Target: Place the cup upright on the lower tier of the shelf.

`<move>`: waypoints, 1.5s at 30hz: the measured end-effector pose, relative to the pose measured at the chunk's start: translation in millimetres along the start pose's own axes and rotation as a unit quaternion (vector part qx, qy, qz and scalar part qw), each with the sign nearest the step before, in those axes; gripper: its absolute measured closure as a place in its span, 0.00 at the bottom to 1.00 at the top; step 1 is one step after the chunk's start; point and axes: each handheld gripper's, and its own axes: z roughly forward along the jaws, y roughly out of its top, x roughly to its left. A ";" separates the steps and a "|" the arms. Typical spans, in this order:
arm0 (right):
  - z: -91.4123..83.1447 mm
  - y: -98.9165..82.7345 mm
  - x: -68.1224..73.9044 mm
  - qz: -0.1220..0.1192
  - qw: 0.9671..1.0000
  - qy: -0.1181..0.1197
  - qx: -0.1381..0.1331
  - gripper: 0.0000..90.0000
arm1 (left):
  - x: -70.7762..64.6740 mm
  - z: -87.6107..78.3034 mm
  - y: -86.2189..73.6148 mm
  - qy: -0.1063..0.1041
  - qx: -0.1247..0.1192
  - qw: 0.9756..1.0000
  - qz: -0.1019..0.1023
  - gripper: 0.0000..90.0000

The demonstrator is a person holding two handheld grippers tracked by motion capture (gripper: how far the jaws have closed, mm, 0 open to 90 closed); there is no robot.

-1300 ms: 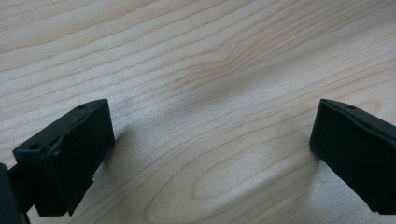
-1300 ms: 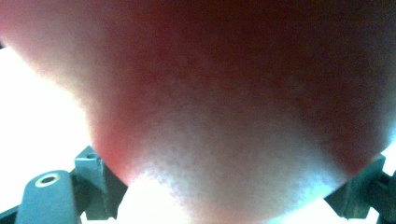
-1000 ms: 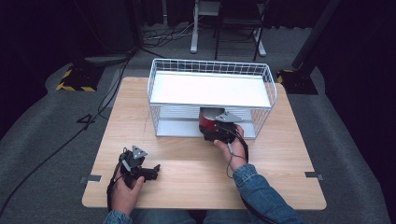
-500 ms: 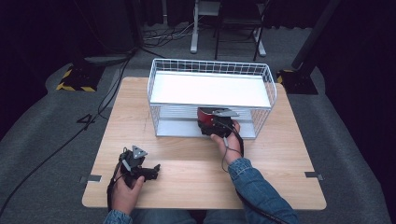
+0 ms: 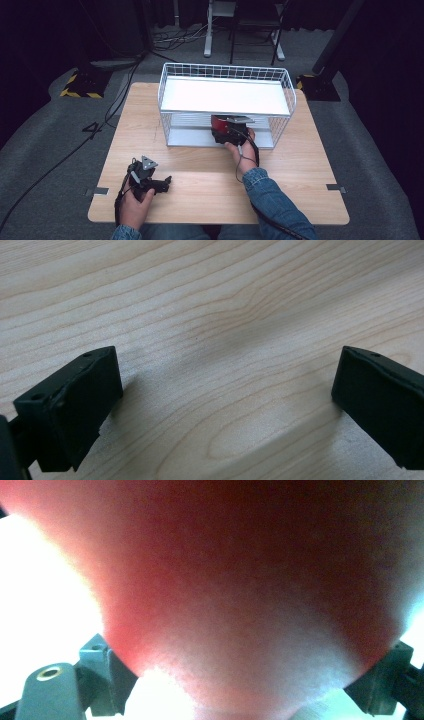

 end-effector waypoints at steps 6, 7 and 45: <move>0.0 -0.9 -0.9 0.002 1.000 0.001 -0.001 0.18 | 0.0 0.0 0.0 0.000 0.000 1.000 0.000 0.00; 0.0 -0.9 -0.9 0.002 1.000 0.001 -0.001 0.18 | 0.0 0.0 0.0 0.000 0.000 1.000 0.000 0.00; -52.8 -8.0 -11.1 -0.010 0.999 0.017 0.032 0.18 | 0.0 0.0 0.0 0.000 0.000 1.000 0.000 0.00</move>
